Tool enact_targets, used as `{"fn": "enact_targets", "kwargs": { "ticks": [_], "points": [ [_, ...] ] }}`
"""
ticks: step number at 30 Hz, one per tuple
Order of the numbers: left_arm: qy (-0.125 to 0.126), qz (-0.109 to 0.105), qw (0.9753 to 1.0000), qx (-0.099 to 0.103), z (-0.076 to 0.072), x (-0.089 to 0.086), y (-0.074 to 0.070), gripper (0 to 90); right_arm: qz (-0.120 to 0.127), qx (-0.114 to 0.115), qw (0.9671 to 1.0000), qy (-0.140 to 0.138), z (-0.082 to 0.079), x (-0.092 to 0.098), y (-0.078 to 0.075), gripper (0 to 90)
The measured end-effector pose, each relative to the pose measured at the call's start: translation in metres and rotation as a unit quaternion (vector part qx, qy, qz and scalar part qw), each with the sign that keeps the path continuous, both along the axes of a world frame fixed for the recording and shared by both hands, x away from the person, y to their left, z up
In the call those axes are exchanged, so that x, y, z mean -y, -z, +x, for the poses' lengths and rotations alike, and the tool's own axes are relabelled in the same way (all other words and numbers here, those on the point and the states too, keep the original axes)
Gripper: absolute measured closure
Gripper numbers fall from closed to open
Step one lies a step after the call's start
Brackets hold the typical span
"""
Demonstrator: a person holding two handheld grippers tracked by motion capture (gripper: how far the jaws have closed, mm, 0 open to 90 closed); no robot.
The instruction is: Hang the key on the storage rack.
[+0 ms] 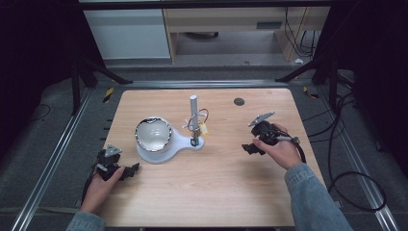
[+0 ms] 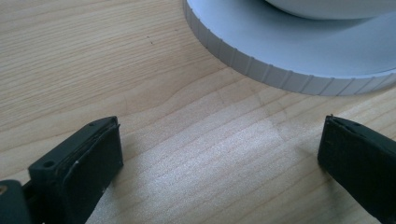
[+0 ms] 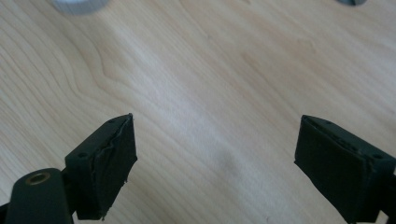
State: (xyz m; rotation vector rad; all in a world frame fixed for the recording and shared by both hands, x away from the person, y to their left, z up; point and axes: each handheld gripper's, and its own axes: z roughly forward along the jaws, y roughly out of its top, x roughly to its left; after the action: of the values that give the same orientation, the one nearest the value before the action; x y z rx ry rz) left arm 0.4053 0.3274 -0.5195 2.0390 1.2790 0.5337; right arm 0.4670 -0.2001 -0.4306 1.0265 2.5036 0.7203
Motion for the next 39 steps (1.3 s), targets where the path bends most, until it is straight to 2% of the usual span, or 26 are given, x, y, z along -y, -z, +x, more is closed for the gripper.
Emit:
{"fn": "enact_targets", "kwargs": {
  "ticks": [5, 10, 16, 20, 24, 27, 31, 34, 39],
  "points": [
    [0.0, 0.0, 1.0, 0.0, 0.0, 0.0, 0.0, 0.0, 0.016, -0.005, 0.9996, 0.022, -0.009, 0.019, 0.02, 12.8],
    [-0.001, -0.002, 1.0, 0.001, 0.0, 0.0, 0.0, 0.0, 0.021, -0.007, 0.9984, 0.052, -0.013, 0.04, 0.036, 12.9],
    [-0.001, -0.001, 1.0, 0.0, 0.0, 0.0, 0.0, 0.0, 0.041, -0.011, 0.9943, 0.098, -0.009, 0.07, 0.051, 12.9],
    [-0.001, -0.001, 1.0, 0.0, 0.0, 0.0, 0.0, 0.0, 0.05, -0.014, 0.9916, 0.119, -0.006, 0.08, 0.059, 12.9],
    [0.0, -0.001, 1.0, 0.0, 0.0, 0.0, 0.0, 0.0, 0.062, 0.0, 0.9897, 0.129, -0.005, 0.083, 0.062, 11.9],
    [-0.001, -0.001, 1.0, 0.0, 0.0, 0.0, 0.0, 0.0, 0.066, 0.015, 0.9894, 0.128, -0.006, 0.082, 0.066, 8.5],
    [-0.001, -0.002, 1.0, 0.001, 0.0, 0.0, 0.0, 0.0, 0.08, 0.032, 0.9874, 0.133, -0.009, 0.081, 0.07, 6.0],
    [0.0, -0.003, 1.0, 0.001, 0.0, 0.0, 0.0, 0.0, 0.091, 0.053, 0.985, 0.137, -0.01, 0.081, 0.074, 4.7],
    [0.0, -0.003, 1.0, 0.001, 0.001, 0.0, 0.0, 0.0, 0.09, 0.056, 0.984, 0.143, -0.01, 0.08, 0.075, 4.0]
  ]
}}
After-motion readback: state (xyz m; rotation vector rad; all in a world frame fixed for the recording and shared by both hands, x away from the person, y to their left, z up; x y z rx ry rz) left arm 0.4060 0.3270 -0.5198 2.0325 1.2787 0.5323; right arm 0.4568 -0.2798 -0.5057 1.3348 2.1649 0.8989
